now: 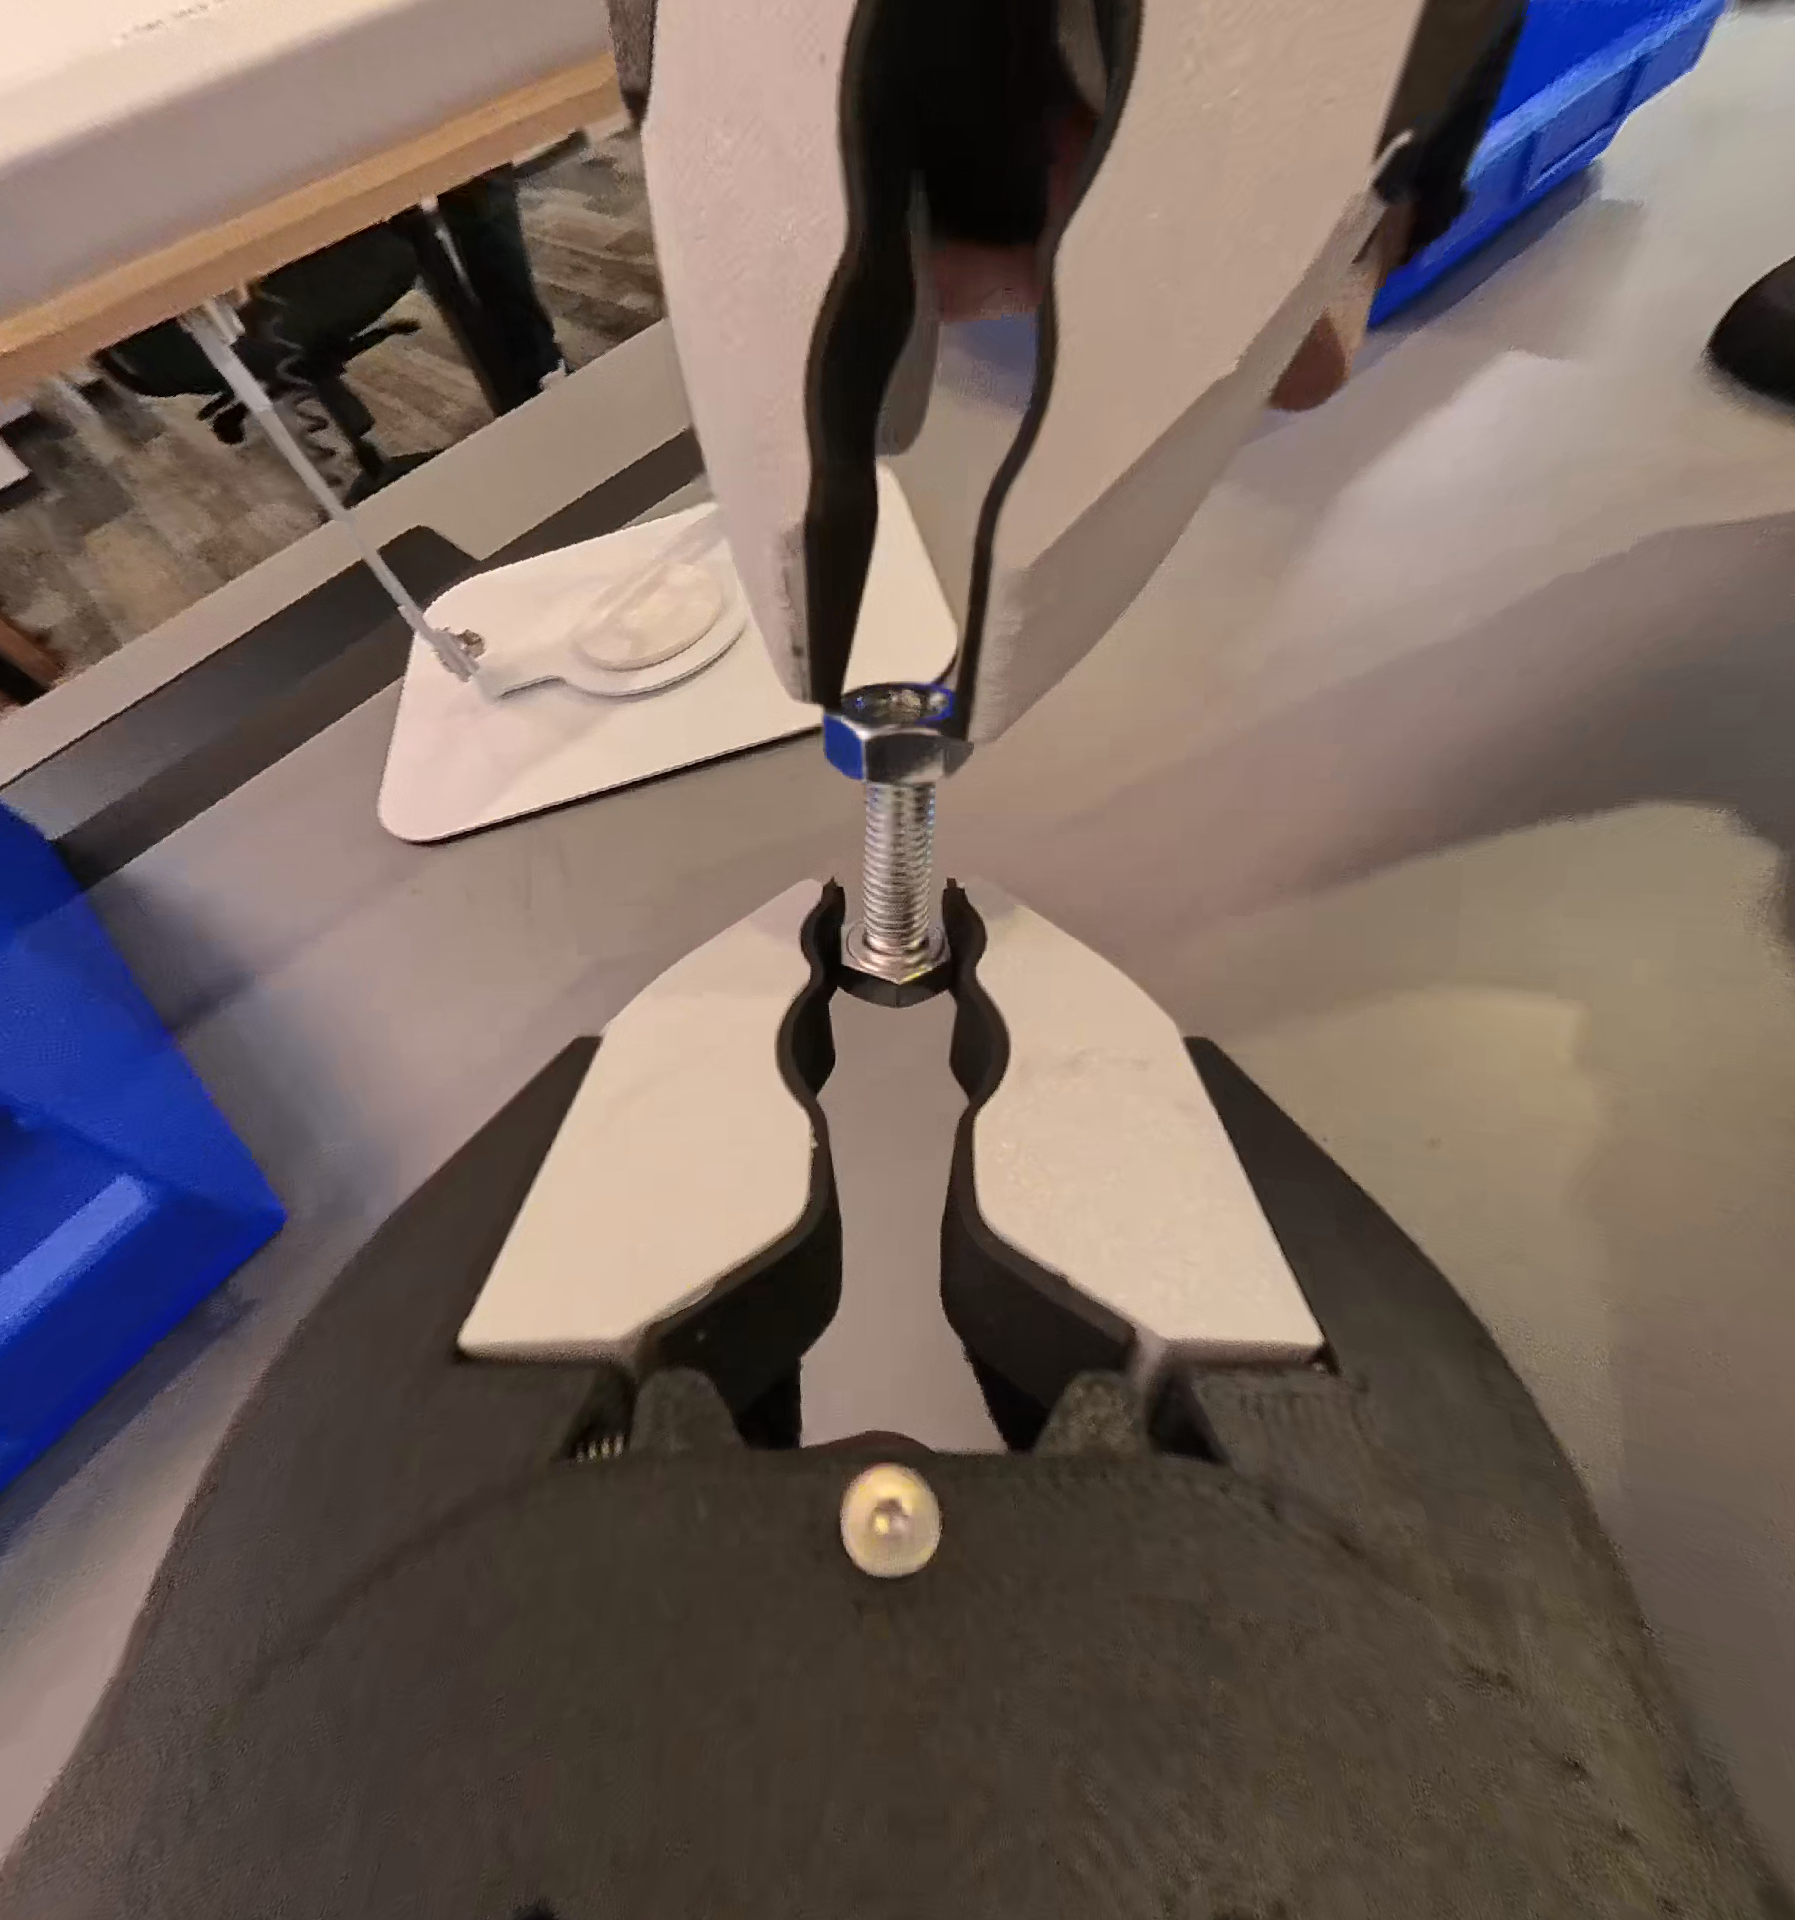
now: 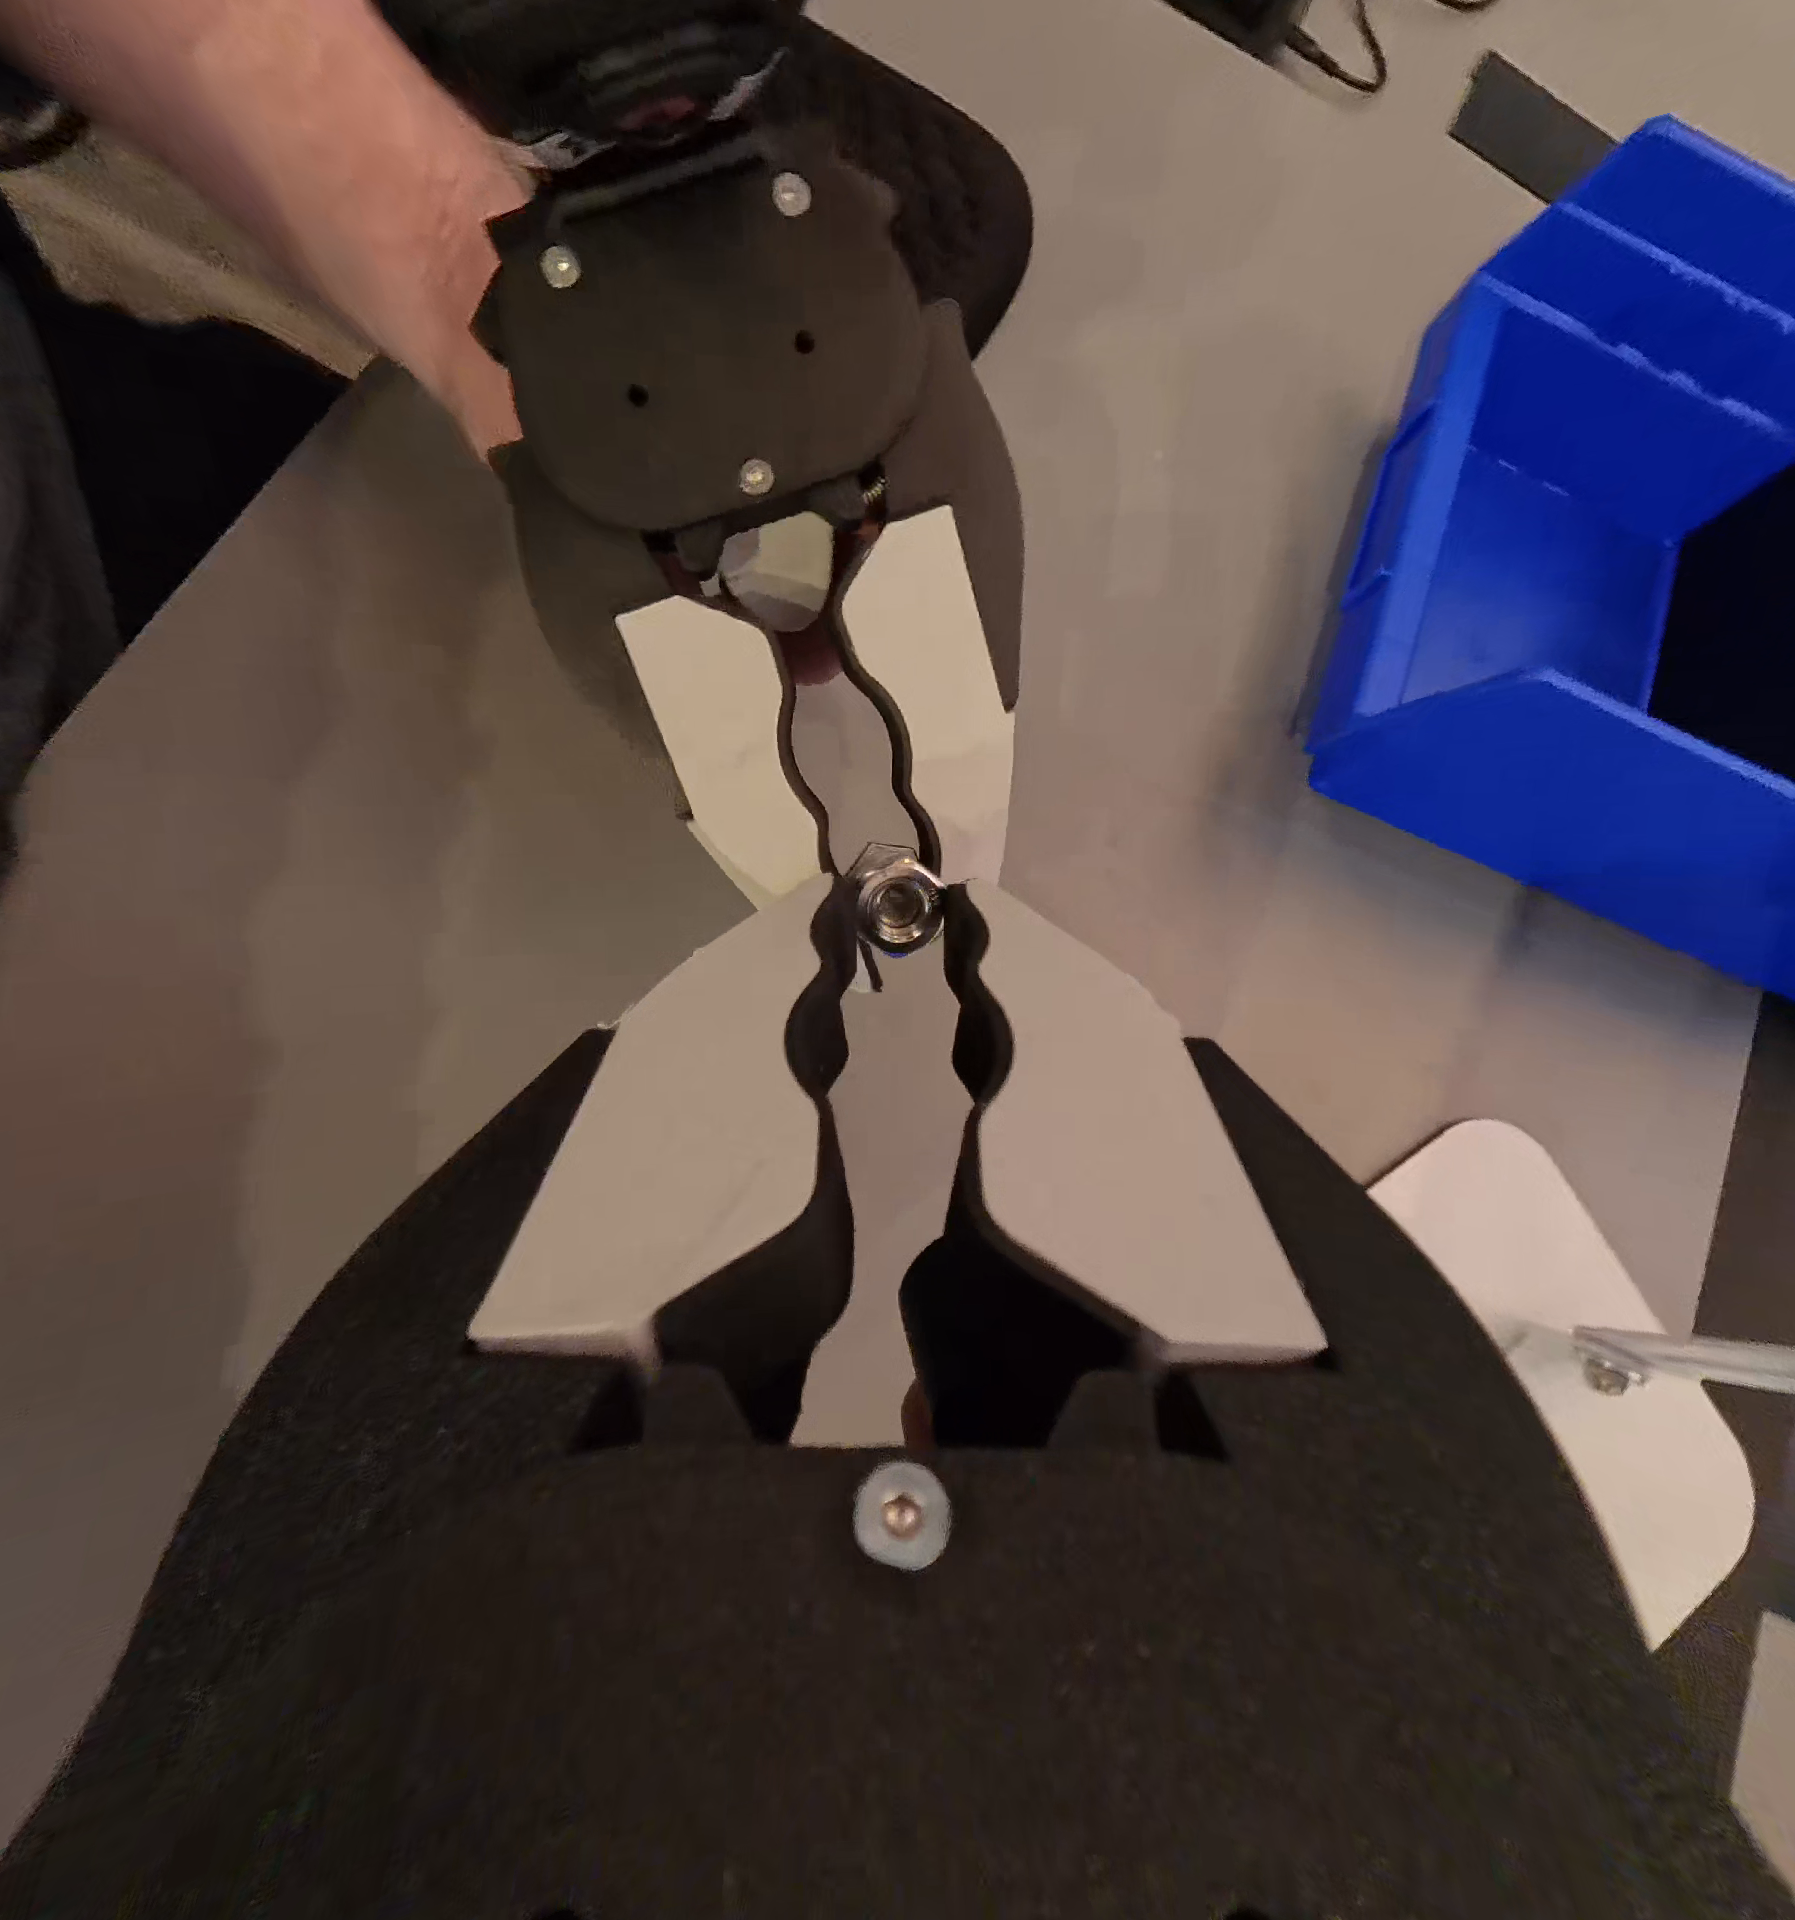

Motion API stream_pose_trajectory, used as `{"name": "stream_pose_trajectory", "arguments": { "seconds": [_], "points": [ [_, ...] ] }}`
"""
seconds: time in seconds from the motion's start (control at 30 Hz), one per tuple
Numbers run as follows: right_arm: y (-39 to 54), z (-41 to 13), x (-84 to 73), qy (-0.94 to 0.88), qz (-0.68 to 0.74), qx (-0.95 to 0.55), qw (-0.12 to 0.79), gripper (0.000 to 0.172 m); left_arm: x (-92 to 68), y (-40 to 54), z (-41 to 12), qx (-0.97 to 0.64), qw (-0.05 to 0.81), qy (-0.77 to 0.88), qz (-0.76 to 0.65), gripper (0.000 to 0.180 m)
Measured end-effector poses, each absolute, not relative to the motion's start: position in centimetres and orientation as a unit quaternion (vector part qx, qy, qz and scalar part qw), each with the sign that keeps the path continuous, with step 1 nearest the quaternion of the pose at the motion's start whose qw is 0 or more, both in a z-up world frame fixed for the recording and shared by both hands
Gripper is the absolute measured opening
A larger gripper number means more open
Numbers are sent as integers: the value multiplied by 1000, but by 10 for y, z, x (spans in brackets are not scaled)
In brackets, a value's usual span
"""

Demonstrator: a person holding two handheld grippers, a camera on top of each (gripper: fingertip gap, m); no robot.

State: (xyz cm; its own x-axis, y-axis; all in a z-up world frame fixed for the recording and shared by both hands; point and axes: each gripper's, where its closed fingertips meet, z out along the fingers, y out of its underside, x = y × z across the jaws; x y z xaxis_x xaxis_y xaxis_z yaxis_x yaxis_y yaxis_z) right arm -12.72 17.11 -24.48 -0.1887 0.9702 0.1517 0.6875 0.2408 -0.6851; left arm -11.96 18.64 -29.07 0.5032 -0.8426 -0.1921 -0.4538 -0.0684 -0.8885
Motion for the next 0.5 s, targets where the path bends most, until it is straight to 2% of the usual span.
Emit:
{"name": "stream_pose_trajectory", "arguments": {
  "seconds": [0.23, 0.5],
  "points": [
    [178, -254, -130, -607, 284, -680, 298, 16, -126, 195, -301, -726, 504, 450, -129, 18],
    [179, -256, -127, -583, 274, -701, 306, 16, -126, 196, -302, -724, 507, 452, -121, 18]
  ]
}}
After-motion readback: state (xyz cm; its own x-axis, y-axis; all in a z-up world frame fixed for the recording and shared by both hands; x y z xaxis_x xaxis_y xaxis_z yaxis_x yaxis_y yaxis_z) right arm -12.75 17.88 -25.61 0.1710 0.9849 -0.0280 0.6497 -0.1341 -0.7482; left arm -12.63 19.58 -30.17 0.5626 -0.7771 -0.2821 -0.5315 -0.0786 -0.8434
